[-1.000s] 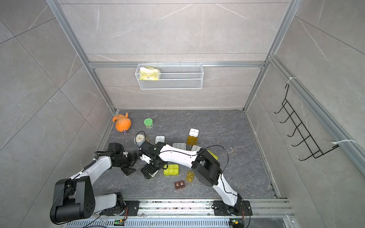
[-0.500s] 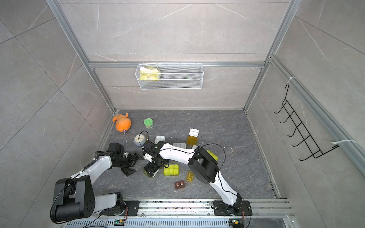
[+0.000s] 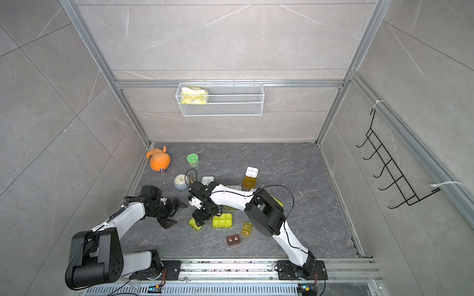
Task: Close pillboxes
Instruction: Close the lid on the pillbox.
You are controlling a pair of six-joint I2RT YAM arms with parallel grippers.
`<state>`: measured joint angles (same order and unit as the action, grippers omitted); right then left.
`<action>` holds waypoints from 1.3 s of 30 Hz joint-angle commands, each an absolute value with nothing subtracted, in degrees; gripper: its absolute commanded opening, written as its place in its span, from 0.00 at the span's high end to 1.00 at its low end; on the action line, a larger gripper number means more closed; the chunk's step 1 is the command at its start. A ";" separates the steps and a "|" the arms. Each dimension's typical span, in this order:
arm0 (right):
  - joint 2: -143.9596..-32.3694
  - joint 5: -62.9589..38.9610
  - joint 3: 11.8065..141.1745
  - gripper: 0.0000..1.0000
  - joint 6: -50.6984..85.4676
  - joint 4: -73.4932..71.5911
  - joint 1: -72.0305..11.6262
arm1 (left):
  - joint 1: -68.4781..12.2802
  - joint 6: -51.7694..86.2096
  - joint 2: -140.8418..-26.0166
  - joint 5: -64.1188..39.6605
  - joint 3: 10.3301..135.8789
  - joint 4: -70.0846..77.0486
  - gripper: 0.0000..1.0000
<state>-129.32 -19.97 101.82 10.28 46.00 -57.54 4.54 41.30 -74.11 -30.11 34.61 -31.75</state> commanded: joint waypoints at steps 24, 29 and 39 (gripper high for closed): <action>-114.76 -36.74 78.10 0.19 48.59 25.28 -55.01 | 1.05 38.90 -79.04 -36.62 34.91 -26.67 0.23; -117.37 -37.68 77.26 0.20 53.28 20.22 -55.87 | 1.05 37.79 -81.98 -37.32 35.16 -25.62 0.33; -120.82 -34.97 76.21 0.23 57.66 13.06 -55.84 | 0.38 39.26 -81.05 -39.52 33.94 -24.42 0.55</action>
<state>-118.80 -36.91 77.41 55.59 16.19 -55.81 0.86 39.03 -82.70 -37.63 34.87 -24.95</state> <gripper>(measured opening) 0.777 0.458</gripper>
